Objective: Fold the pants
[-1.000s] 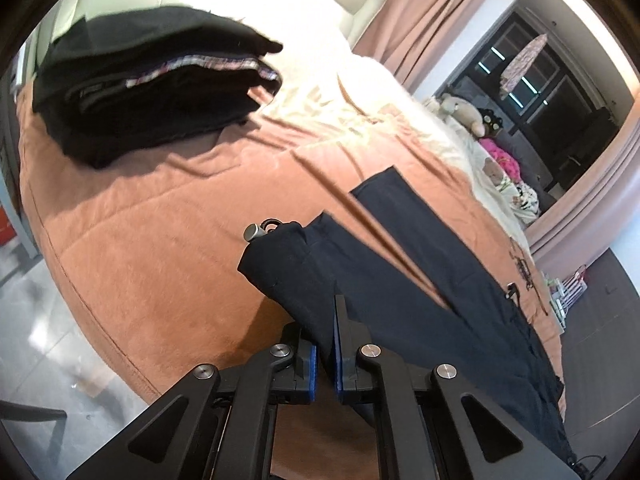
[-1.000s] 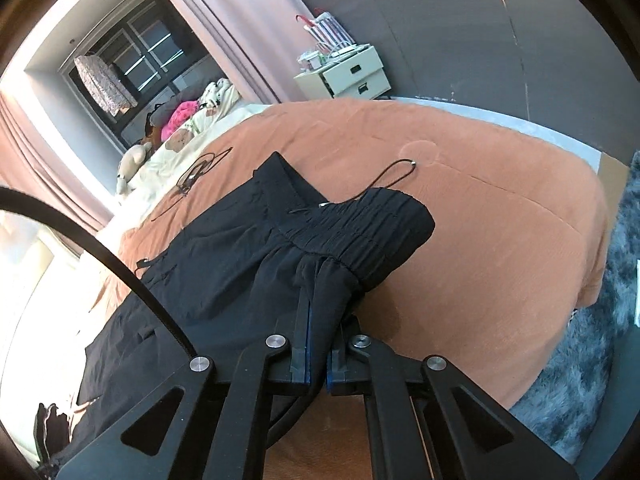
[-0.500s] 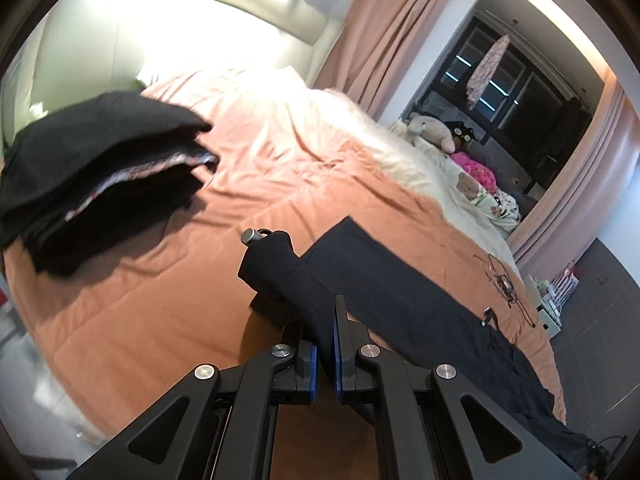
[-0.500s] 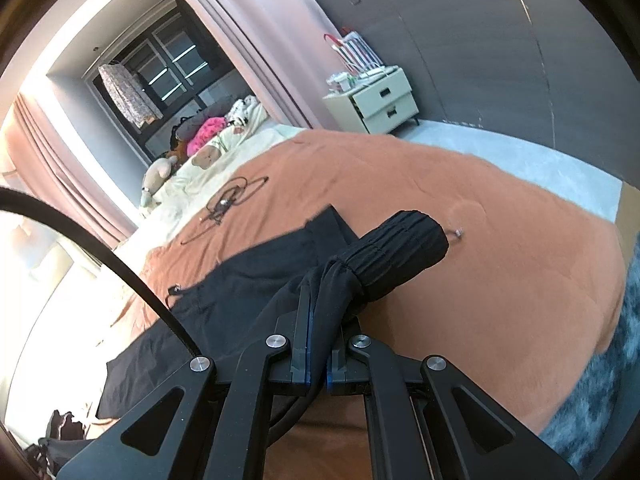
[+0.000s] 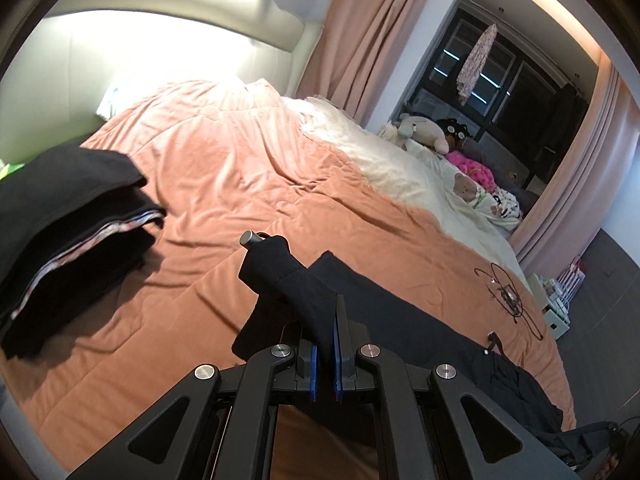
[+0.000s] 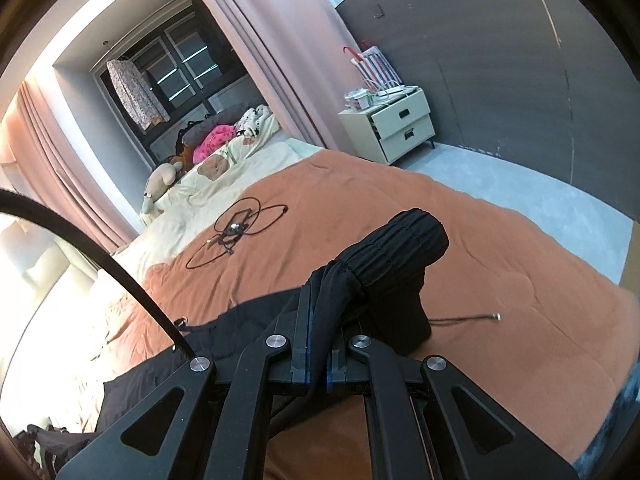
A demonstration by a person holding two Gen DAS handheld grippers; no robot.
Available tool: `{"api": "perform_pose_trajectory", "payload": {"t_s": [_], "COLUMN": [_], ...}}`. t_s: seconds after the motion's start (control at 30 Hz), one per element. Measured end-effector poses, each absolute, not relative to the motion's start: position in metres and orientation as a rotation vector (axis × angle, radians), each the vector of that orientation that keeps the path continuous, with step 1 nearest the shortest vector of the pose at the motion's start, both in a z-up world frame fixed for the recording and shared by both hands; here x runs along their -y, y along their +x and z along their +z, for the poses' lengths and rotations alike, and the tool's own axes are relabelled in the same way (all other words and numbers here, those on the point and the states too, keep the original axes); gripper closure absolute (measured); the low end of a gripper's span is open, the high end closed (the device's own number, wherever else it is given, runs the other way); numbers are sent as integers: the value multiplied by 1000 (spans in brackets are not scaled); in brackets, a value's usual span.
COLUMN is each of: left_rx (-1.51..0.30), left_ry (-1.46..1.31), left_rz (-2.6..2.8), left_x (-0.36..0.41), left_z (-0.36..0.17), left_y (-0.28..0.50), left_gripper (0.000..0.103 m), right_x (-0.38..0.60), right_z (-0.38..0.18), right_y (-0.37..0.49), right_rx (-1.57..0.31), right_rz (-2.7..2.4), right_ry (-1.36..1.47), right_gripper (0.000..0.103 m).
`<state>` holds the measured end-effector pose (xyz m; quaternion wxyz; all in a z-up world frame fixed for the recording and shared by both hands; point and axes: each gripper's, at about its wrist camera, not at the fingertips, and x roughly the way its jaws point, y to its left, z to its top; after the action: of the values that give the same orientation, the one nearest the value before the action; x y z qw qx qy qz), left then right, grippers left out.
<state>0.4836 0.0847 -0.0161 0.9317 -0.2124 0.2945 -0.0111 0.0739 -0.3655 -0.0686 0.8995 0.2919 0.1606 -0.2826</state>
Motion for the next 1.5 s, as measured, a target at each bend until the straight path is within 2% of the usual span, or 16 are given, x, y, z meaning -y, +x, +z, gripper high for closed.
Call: {"api": "perform_pose_trajectory", "payload": {"t_s": [0.77, 1.5], "left_rx": [-725, -922], "left_ry": [-348, -263], "left_rz": [-17, 10], "left_x": [-44, -8], "left_z": [-67, -155], "left_y": [649, 768], "left_gripper": [97, 97], "right_x": [413, 472], "right_z": [-80, -111], "right_y": [223, 343], "right_rx": [-470, -664], "right_rz": [-658, -763], "right_ry": [533, 514], "right_gripper": [102, 102]}}
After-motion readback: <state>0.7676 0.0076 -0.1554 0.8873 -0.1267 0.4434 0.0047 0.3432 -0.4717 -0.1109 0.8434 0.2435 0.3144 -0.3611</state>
